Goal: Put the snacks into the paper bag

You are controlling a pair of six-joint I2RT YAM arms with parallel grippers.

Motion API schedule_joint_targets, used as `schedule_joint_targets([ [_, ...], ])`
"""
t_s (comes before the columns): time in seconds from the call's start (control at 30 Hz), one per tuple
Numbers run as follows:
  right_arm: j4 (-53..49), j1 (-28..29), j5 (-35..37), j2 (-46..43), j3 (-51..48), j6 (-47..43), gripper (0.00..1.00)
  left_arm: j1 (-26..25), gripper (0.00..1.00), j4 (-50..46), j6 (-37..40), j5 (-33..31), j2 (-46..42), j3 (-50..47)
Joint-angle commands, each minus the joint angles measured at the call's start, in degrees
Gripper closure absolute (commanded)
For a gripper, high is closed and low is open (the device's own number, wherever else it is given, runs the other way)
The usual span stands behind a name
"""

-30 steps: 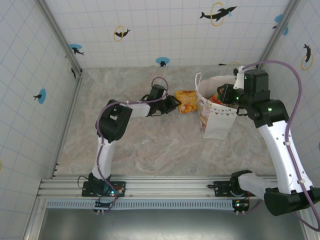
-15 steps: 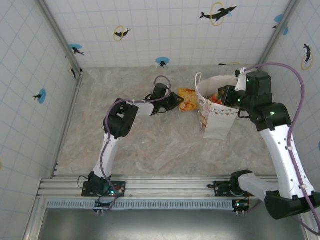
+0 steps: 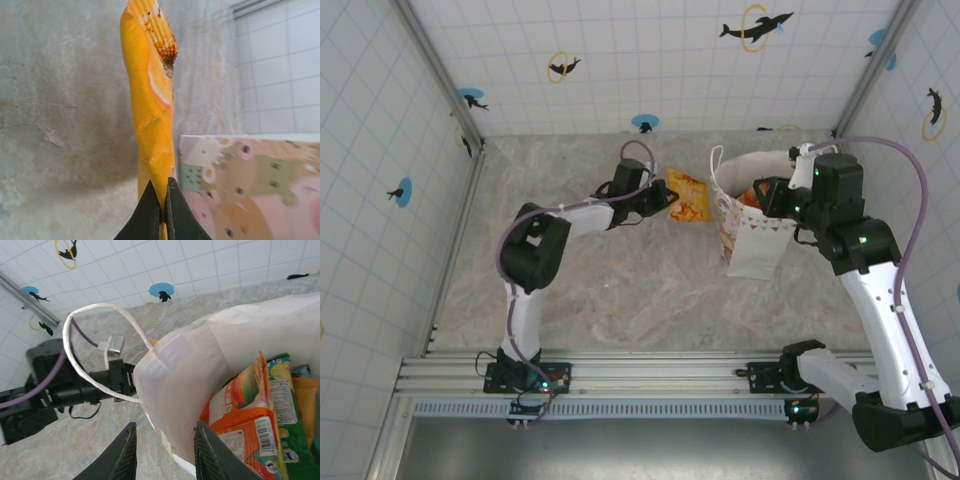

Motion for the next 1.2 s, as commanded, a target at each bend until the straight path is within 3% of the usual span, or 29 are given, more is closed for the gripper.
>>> schedule_joint_targets([
  [0.0,4.9,1.13,-1.58,-1.15,-1.63,0.22,0.67,1.02,1.0,-3.39,6.2,-1.7,-6.7,-3.14],
  [0.6,20.82,3.76,-9.43,-4.0,-8.21,3.7,0.64,2.08,1.0,-8.57,21.88,0.88,-34.31,-17.03],
  [1.0,31.09,3.77,-17.98,-2.73,-12.21,5.12,0.56,2.56,1.0,-2.11,27.0,2.82,-47.61,-24.69],
  [1.17,33.23,3.77,-21.08,-0.93,-12.17,5.03,0.53,2.58,1.0,1.55,28.03,6.97,-50.41,-25.23],
])
